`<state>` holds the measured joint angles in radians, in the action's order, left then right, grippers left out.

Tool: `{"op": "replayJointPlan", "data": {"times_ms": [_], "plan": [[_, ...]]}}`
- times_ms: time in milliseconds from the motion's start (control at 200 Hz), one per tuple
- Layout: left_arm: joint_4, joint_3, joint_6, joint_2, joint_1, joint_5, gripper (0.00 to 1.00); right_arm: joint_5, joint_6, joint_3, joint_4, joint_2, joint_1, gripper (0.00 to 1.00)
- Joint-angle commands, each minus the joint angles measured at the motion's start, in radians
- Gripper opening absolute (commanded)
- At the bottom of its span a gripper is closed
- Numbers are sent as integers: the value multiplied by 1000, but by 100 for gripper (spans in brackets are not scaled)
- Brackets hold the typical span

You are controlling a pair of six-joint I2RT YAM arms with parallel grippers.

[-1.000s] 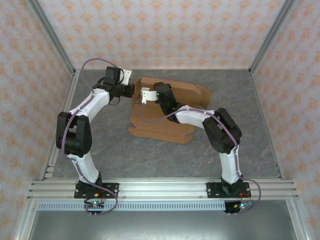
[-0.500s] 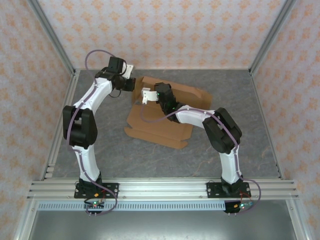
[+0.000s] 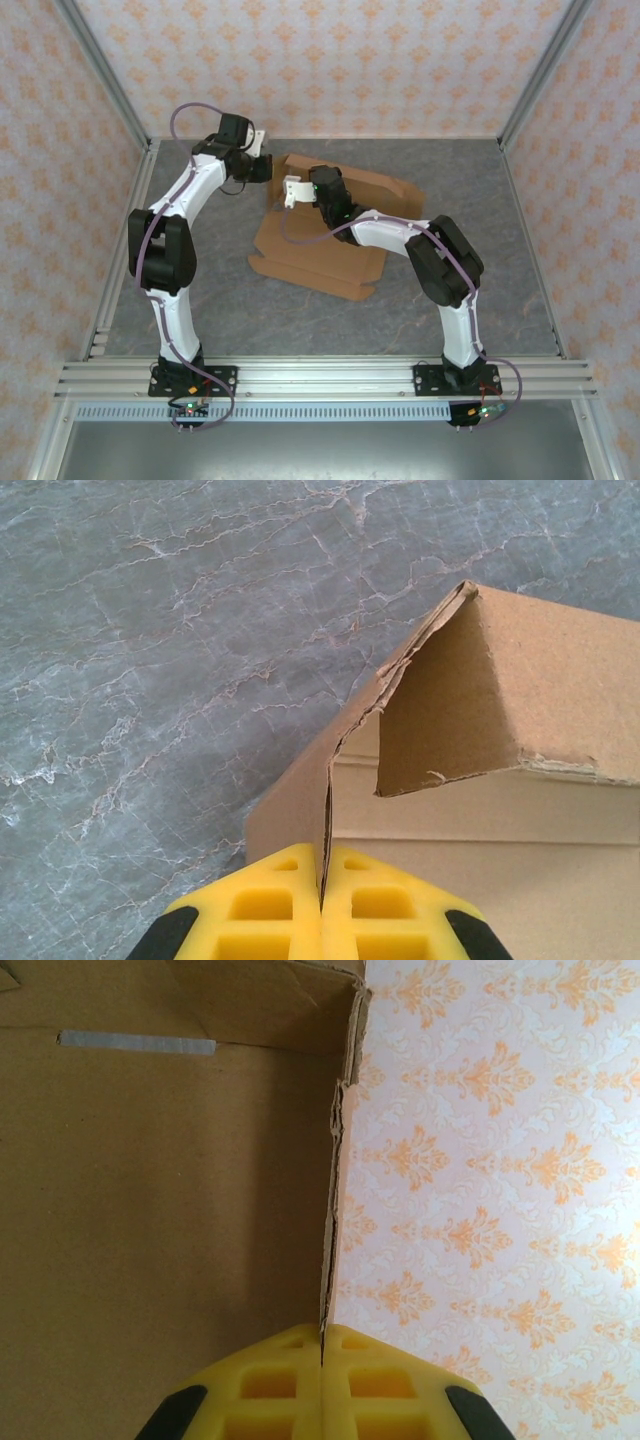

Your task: Fold the paper box

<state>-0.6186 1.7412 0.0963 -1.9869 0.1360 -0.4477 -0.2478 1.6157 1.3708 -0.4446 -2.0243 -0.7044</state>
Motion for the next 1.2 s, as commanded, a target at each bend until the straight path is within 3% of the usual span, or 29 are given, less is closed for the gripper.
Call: {"op": "replayJointPlan", "data": {"times_ms": [0, 631, 1196], "plan": [[46, -61, 66, 35, 15, -29, 0, 15, -15, 22, 52, -18, -23, 0], [228, -316, 202, 199, 29, -68, 6, -23, -42, 56, 66, -25, -31, 0], [413, -531, 157, 285, 28, -160, 31, 25, -112, 28, 49, 6, -7, 0]]}}
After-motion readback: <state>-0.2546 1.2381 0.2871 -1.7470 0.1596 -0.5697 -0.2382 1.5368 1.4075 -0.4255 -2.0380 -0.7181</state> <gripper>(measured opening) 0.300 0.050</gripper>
